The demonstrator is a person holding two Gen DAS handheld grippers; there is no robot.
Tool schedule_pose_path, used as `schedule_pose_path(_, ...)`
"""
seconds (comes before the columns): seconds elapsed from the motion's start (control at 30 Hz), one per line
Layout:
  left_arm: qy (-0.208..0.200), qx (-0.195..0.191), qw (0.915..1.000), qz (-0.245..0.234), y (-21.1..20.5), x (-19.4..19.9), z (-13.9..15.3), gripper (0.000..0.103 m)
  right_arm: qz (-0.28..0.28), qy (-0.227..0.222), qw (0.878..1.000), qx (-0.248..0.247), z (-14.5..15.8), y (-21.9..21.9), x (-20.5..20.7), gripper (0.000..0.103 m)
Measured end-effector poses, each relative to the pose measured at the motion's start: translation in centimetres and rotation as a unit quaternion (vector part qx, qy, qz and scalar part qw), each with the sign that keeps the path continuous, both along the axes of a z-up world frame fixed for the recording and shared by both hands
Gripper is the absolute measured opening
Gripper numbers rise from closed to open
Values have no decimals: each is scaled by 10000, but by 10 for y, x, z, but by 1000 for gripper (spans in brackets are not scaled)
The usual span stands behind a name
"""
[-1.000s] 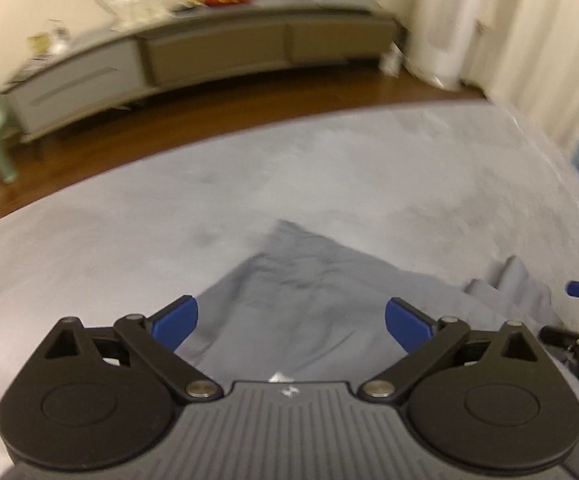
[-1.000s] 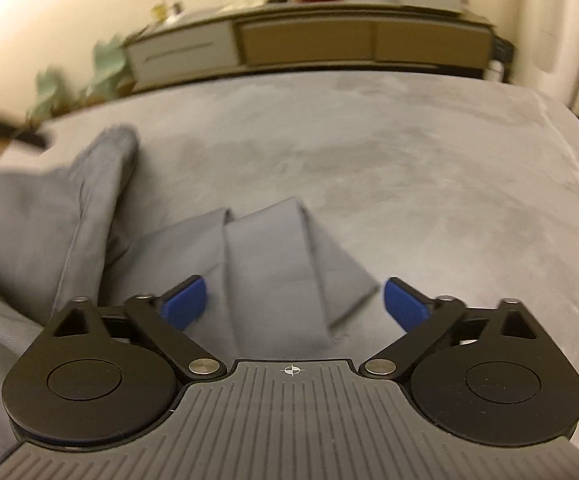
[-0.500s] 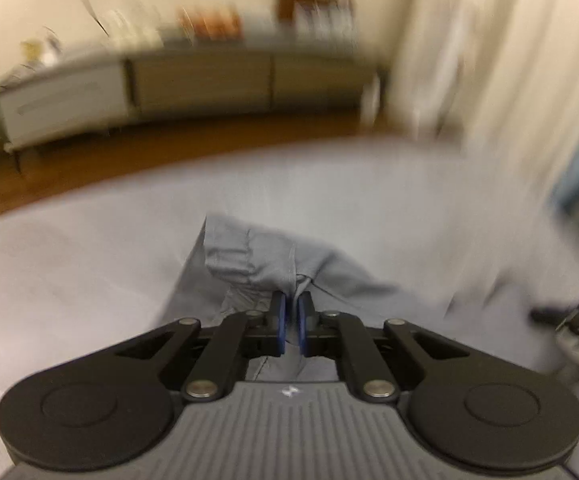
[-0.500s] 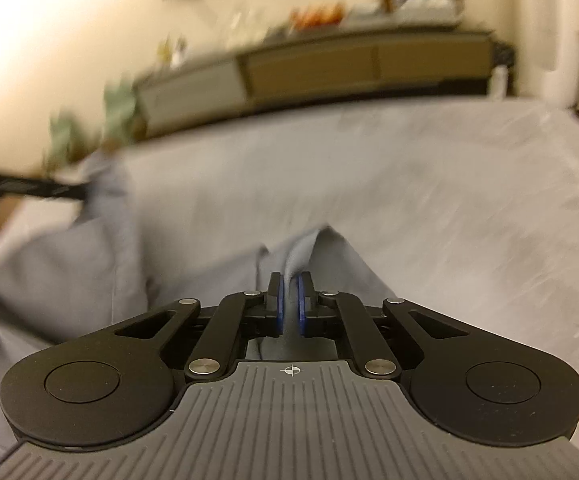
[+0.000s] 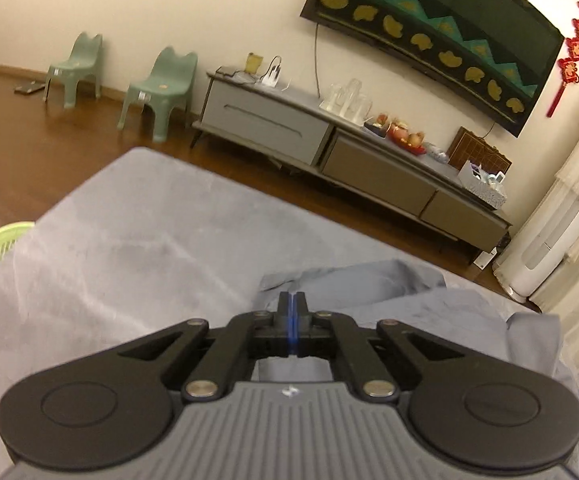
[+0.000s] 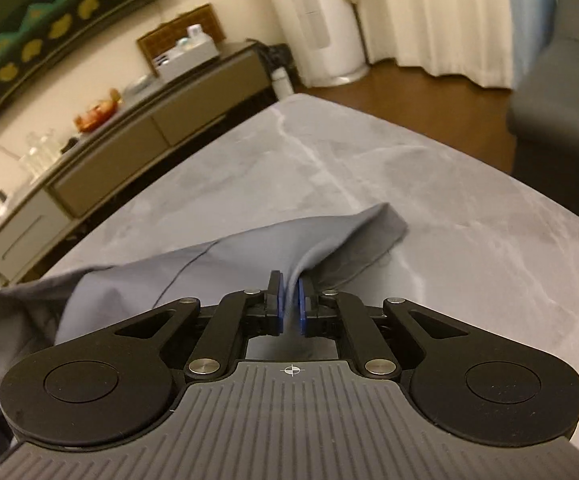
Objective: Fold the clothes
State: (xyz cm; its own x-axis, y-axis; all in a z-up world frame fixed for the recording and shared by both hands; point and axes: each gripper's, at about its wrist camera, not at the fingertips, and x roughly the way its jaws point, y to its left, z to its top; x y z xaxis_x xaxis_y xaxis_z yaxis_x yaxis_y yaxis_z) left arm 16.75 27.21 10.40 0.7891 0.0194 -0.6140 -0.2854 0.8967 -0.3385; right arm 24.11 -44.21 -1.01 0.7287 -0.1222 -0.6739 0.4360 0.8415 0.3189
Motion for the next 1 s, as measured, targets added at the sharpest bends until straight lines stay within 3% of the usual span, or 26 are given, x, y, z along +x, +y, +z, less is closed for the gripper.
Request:
schedule_pose_path(0.07, 13, -50, 10000, -61, -2, -3, -5, 1, -415, -111, 9991, 27, 7, -10, -16, 13)
schedule_pose_path(0.1, -8, -67, 9999, -132, -1, -3, -4, 2, -713, -170, 9973, -55, 11, -17, -23, 21)
schedule_pose_path(0.17, -60, -33, 9998, -185, 0, -3, -6, 20, -1361, -406, 9888, -453, 24, -22, -38, 51)
schedule_pose_path(0.2, -82, 8, 9998, -162, 0, -1, -9, 30, -1552, -557, 9842, -651, 31, -21, -44, 51)
schedule_pose_path(0.23, -62, 35, 9999, -152, -1, 3, -16, 63, -1409, -766, 9840, -773, 39, -14, -46, 52)
schedule_pose_path(0.27, -23, 58, 9999, -147, -3, 8, -25, 88, -1223, -972, 9838, -879, 47, -5, -47, 56)
schedule_pose_path(0.33, 165, 171, 9996, -178, -6, 17, -45, 93, -224, -1277, 9868, -971, 56, 26, -33, 68)
schedule_pose_path(0.37, 320, 271, 9989, -203, -8, 23, -57, 93, 472, -1297, 9848, -1057, 58, 47, -19, 81)
schedule_pose_path(0.4, 476, 362, 9979, -241, -10, 27, -68, 93, 1159, -1245, 9783, -1185, 58, 68, -5, 88)
schedule_pose_path(0.47, 703, 381, 9961, -366, -13, 30, -89, 93, 2274, -1003, 9507, -1856, 48, 119, 27, 94)
schedule_pose_path(0.57, 929, 10, 9928, -754, -14, 37, -104, 95, 3814, -606, 8796, -2777, 33, 192, 75, 94)
schedule_pose_path(0.63, 942, -153, 9907, -968, -14, 45, -107, 101, 4233, -327, 8486, -3157, 14, 219, 106, 94)
schedule_pose_path(0.7, 945, -492, 9883, -1095, -10, 56, -114, 100, 4602, -37, 8158, -3502, -4, 245, 136, 91)
schedule_pose_path(0.73, 946, -680, 9865, -1151, -7, 62, -118, 96, 4622, 159, 8120, -3561, -12, 248, 150, 77)
schedule_pose_path(0.77, 898, -837, 9841, -1282, -7, 67, -121, 77, 4631, 359, 8095, -3591, -18, 250, 163, 41)
schedule_pose_path(0.8, 827, -979, 9811, -1449, -7, 71, -123, 61, 4584, 595, 8163, -3465, -19, 247, 179, 18)
schedule_pose_path(0.83, 773, -1010, 9793, -1577, -7, 74, -124, 33, 4465, 826, 8276, -3299, -17, 244, 194, 0)
schedule_pose_path(0.87, 714, -1037, 9782, -1652, -6, 77, -122, 20, 4351, 763, 8290, -3429, -7, 242, 197, 0)
schedule_pose_path(0.93, 405, -1180, 9787, -1629, 1, 76, -112, 6, 4088, 587, 8327, -3689, 16, 238, 200, 0)
schedule_pose_path(1.0, -435, -1283, 9793, -1504, 15, 61, -77, 5, 3436, -348, 8530, -3914, 74, 233, 179, 0)
